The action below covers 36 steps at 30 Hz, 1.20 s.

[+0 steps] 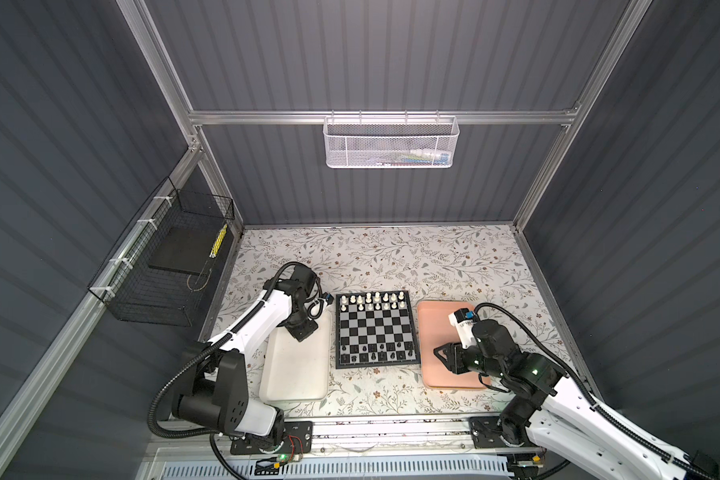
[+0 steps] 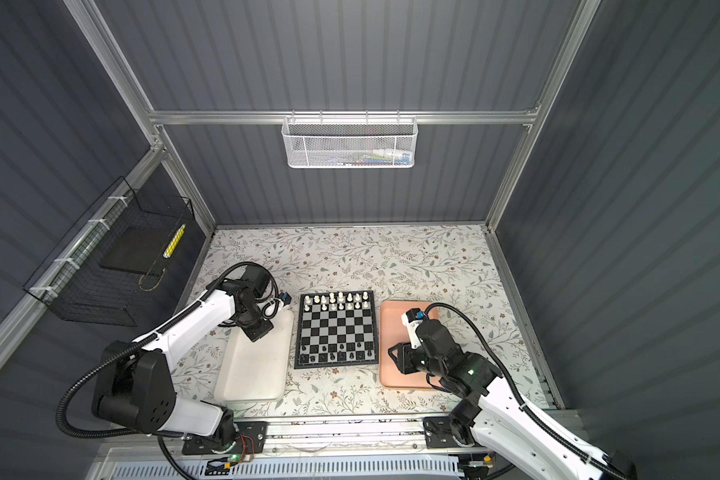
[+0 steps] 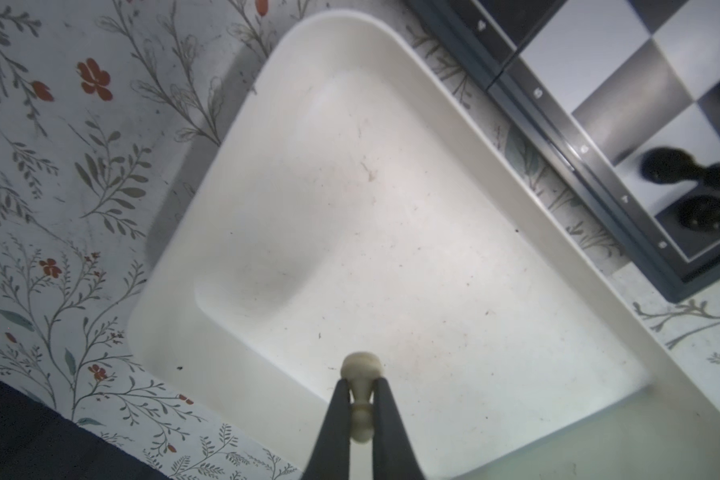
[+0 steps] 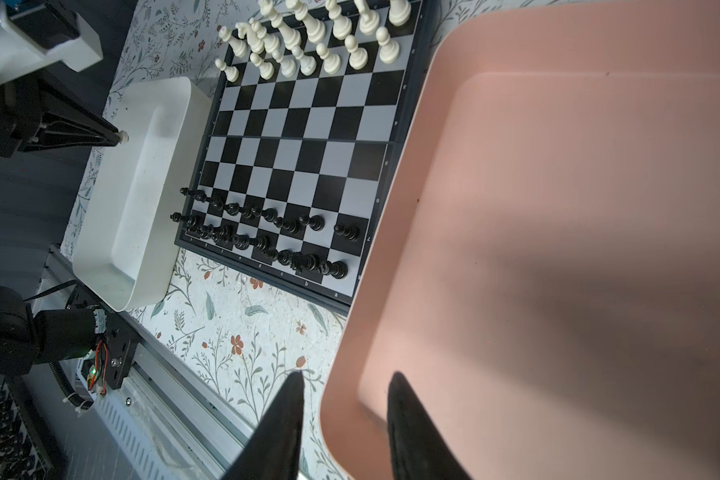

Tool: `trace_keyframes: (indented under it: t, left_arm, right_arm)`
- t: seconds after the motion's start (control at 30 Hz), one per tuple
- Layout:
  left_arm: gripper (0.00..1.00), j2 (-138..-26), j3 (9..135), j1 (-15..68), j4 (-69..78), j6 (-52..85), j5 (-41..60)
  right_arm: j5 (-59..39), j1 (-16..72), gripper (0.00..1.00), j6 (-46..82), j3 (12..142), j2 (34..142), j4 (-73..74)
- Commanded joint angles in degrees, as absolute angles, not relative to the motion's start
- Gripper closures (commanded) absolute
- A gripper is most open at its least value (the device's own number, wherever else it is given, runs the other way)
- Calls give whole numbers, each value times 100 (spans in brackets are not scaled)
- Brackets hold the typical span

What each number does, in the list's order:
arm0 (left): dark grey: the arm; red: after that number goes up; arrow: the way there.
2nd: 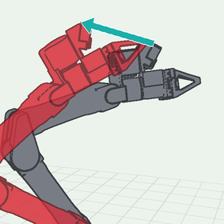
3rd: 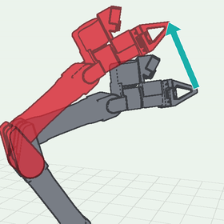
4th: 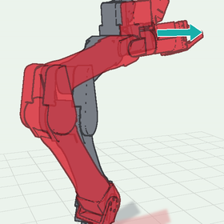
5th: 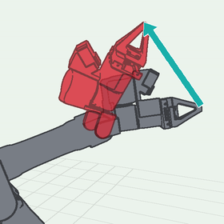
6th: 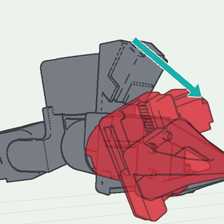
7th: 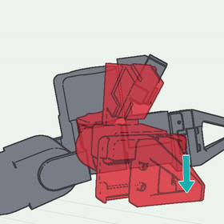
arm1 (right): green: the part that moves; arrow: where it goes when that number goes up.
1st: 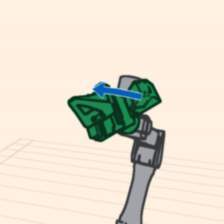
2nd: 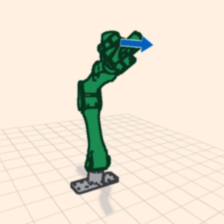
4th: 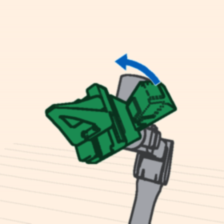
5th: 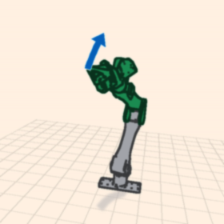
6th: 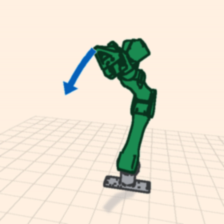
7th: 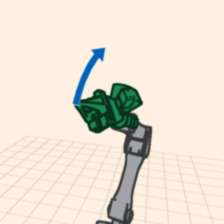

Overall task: Set up the chess pieces on the board
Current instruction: 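Lift the white pawn and carry it over the board's white pawn row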

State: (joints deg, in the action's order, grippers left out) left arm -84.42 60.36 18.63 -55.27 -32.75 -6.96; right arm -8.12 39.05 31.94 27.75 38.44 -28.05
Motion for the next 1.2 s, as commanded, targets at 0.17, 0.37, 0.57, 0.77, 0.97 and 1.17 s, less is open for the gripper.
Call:
trace_keyframes:
  t: [0.17, 0.37, 0.57, 0.77, 0.97, 1.17]
  left_arm:
    - [90, -8863, 6721, 2479, -5752, -3174, -657]
    - [90, -9340, 7399, 2861, -5886, -3010, -523]
    - [91, -9730, 7919, 3172, -5950, -2952, -507]
    - [91, -10120, 8367, 3411, -5882, -3018, -535]
    - [91, -10635, 8756, 3541, -5845, -3084, -523]
    - [91, -11023, 8957, 3560, -5620, -3173, -536]
  right_arm:
    - [-704, 3902, 63, 3261, 2952, 3825, -2943]
    - [-695, 3903, 63, 3271, 2973, 3841, -2961]
    - [-681, 3909, 64, 3296, 2985, 3828, -3048]
    - [-637, 3905, 64, 3349, 2982, 3759, -3140]
    - [-556, 3902, 64, 3410, 2990, 3657, -3298]
    - [-497, 3904, 64, 3445, 2958, 3604, -3304]
